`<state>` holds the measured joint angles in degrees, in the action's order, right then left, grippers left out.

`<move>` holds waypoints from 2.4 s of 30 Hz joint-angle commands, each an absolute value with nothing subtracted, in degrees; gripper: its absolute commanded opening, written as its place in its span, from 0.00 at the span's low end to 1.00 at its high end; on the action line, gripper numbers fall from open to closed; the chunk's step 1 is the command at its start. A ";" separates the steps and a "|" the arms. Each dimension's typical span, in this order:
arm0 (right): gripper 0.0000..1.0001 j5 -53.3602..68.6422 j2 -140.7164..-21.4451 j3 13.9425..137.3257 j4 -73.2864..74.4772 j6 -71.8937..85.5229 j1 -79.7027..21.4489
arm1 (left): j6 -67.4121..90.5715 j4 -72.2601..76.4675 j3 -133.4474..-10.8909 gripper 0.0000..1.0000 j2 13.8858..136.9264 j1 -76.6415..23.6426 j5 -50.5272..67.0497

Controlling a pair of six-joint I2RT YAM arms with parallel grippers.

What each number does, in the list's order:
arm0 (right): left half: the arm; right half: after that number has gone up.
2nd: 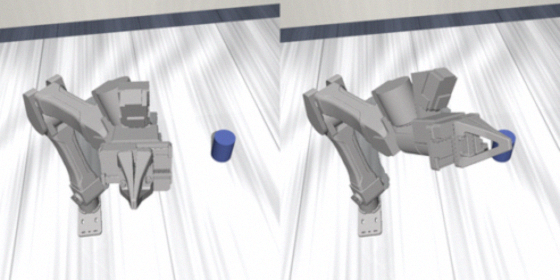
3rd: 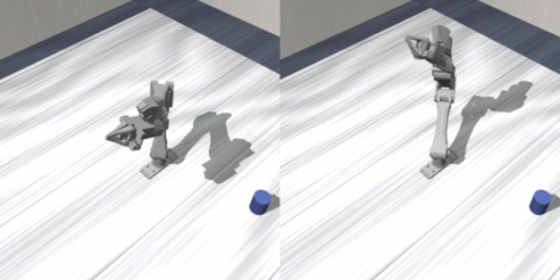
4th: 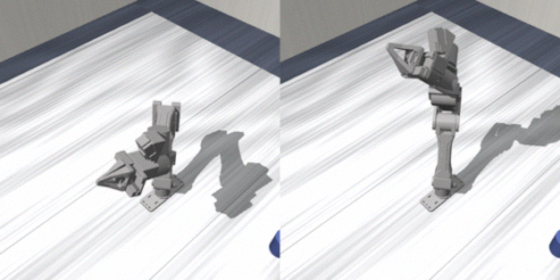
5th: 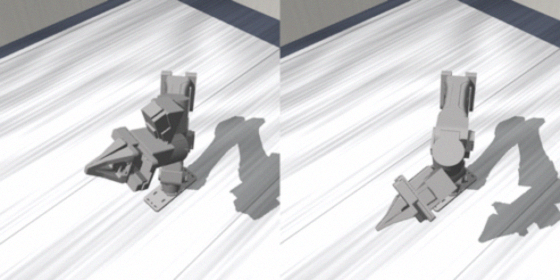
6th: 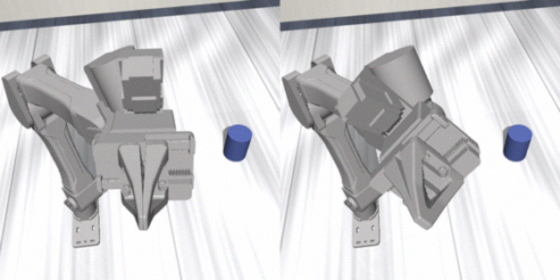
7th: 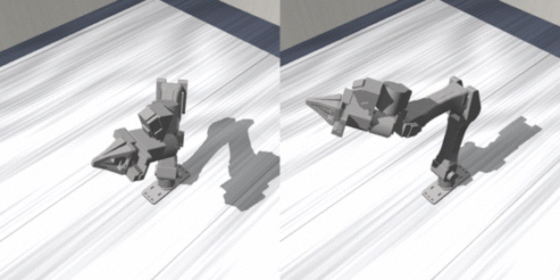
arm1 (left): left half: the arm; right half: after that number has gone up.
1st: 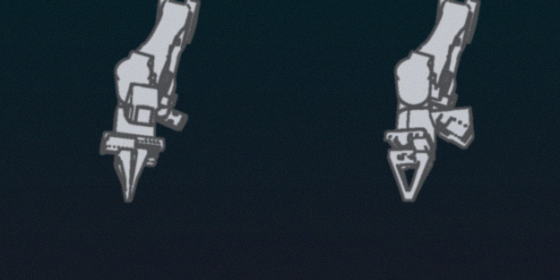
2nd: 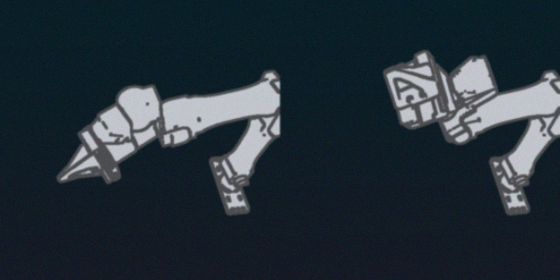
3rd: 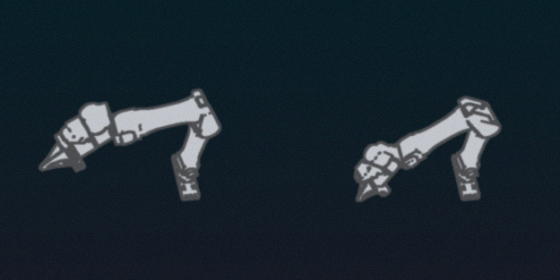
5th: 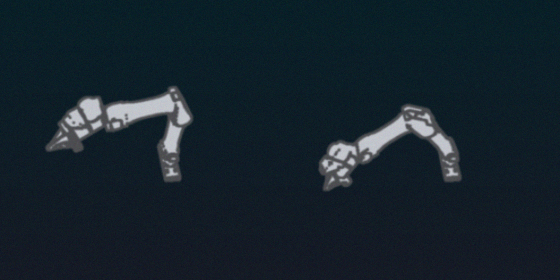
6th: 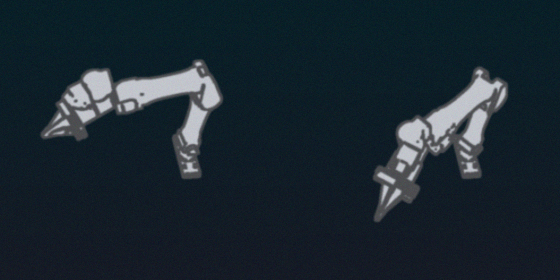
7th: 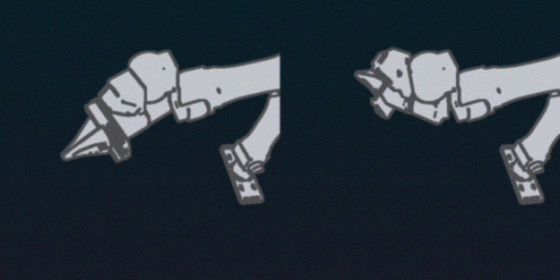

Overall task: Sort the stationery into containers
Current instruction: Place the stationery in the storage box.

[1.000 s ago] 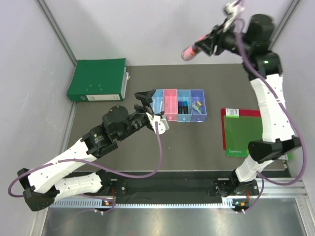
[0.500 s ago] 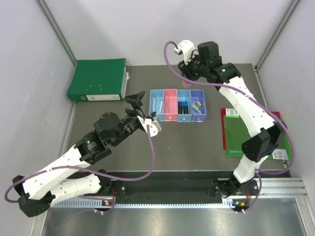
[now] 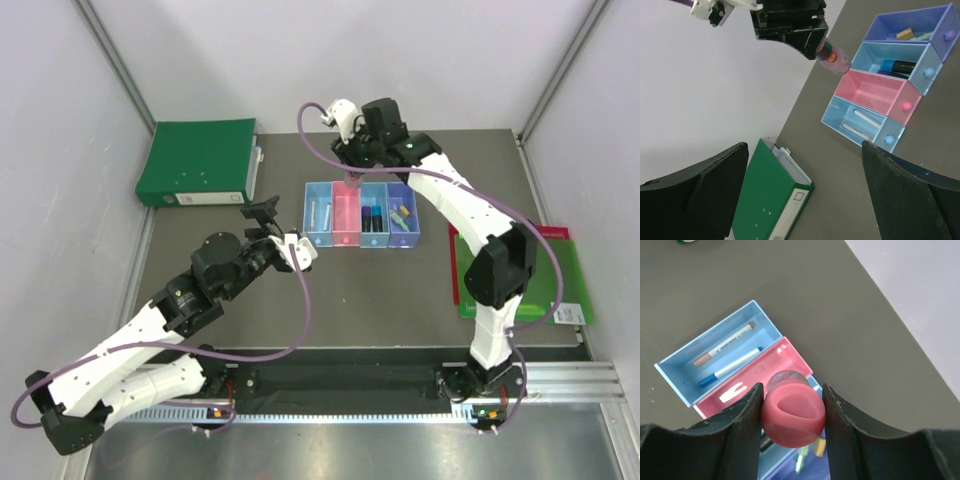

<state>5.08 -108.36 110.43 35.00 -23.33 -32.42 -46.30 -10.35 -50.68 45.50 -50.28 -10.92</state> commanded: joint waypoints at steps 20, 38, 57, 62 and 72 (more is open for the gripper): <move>0.00 10.99 -116.54 106.87 19.96 -19.07 -33.92 | -42.19 -6.59 -52.03 0.99 47.55 -48.78 -9.49; 0.00 8.35 -120.06 102.75 14.77 -17.67 -30.94 | -42.80 -6.41 -52.38 0.99 48.16 -48.60 -8.97; 0.45 10.19 -115.40 97.65 14.15 -17.75 -30.59 | -42.80 -6.24 -52.82 0.99 49.22 -48.43 -8.70; 0.70 10.46 -113.65 97.56 15.29 -17.84 -30.59 | -42.80 -6.15 -52.73 0.99 48.96 -48.43 -8.61; 0.99 10.37 -108.73 100.10 19.06 -18.81 -30.59 | -42.80 -6.85 -54.66 0.99 49.48 -48.43 -8.70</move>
<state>10.02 -114.85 97.06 17.19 -18.11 -30.89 -43.18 -9.45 -50.89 49.41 -48.71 -8.60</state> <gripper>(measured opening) 0.993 0.989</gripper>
